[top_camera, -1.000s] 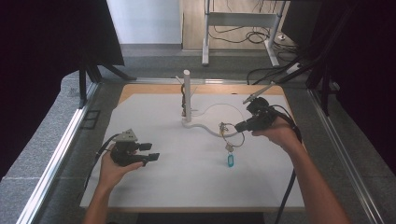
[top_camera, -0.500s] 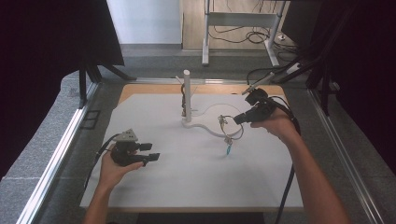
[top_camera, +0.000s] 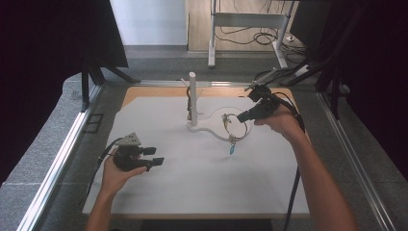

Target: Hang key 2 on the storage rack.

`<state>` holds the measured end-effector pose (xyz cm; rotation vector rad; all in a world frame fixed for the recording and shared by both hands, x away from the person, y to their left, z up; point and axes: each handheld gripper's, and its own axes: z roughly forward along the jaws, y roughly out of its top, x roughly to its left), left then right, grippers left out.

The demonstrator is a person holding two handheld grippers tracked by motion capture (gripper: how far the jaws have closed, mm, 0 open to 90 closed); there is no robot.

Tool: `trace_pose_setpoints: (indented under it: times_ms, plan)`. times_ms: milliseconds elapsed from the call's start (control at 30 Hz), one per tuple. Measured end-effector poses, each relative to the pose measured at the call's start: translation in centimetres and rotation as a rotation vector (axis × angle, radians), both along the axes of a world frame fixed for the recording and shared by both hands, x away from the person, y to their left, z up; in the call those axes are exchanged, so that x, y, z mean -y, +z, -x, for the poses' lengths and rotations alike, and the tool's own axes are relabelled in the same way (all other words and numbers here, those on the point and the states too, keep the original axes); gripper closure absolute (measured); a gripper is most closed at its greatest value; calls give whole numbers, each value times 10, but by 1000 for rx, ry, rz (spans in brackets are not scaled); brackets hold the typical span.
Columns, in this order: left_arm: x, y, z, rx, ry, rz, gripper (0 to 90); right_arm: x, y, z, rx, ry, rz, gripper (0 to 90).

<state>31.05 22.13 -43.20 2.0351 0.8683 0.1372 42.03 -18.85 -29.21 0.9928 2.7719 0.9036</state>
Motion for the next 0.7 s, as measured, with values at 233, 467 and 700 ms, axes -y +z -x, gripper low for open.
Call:
trace_pose_setpoints:
  times_ms: [233,467,700]
  plan:
    - [0,0,0,0,-1,2,421,-5,4,-12,-12,-10,4,876]
    - [0,0,0,0,0,5,420,-11,3,-23,-26,-13,30,876]
    - [-1,1,-1,0,-2,7,420,-17,8,-31,-13,-20,44,876]
